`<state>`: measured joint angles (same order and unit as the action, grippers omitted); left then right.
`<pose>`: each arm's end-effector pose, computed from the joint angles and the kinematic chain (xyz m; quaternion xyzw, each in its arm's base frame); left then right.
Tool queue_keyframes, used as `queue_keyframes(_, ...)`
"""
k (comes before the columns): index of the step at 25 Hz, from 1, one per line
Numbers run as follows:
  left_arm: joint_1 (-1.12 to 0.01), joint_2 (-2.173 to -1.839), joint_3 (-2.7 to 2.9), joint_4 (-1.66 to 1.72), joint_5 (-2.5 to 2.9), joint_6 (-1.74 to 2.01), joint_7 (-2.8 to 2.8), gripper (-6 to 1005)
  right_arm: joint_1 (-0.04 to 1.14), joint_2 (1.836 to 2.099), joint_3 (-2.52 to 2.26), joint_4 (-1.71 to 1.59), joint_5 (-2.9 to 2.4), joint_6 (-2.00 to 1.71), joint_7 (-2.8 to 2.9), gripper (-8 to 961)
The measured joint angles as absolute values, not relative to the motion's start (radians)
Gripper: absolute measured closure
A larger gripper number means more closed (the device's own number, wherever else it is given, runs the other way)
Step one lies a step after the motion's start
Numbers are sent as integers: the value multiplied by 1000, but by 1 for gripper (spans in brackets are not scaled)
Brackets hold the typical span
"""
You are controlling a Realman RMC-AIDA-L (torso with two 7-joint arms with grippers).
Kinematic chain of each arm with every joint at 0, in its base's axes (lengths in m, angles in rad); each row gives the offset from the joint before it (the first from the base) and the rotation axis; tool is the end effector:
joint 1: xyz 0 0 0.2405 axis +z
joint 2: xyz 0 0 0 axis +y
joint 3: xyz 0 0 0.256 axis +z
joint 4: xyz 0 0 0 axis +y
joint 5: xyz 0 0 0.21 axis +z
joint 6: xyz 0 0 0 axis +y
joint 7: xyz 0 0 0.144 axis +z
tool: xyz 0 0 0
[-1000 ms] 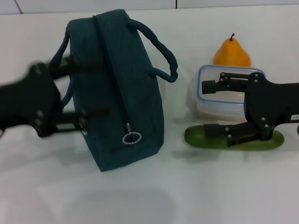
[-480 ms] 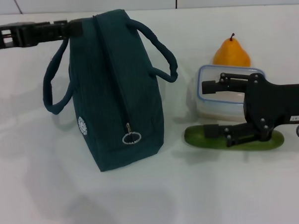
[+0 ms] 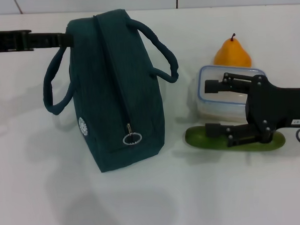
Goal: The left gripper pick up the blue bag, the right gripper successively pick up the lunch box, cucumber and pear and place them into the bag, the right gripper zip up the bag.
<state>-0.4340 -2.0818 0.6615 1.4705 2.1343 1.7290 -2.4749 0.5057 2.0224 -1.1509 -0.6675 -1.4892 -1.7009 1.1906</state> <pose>-0.2210 0.3280 0.1278 -0.8362 -0.4701 -0.1898 0.2090 0.1998 0.3101 -0.0038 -0.9352 0.0348 0.3510 0.0300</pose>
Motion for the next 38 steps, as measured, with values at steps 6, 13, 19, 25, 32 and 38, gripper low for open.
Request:
queue_keyframes(6,-420,-2085,774,1494,2131,1726,-2591,185,500,2022,-1152,-661,-1488,-1701,1187,72)
queue_keyframes(13,-426,-2085,862,1493,2162,1673,-2638,211,494,2022,-1153,-661,-1477,-1706,1186,72)
queue_keyframes(19,-431,-2086,923,1494,2247,1617,-2659,228,487,2022,-1154,-661,-1474,-1707,1180,73)
queue_keyframes(25,-428,-2084,954,1494,2290,1589,-2644,257,482,2022,-1153,-658,-1472,-1708,1166,73)
queue_keyframes(32,-408,-2087,957,1494,2267,1568,-2586,383,481,2020,-1153,-635,-1460,-1709,1145,74)
queue_keyframes(38,-407,-2087,950,1521,2257,1567,-2609,628,484,2019,-1147,-634,-1460,-1709,1144,74)
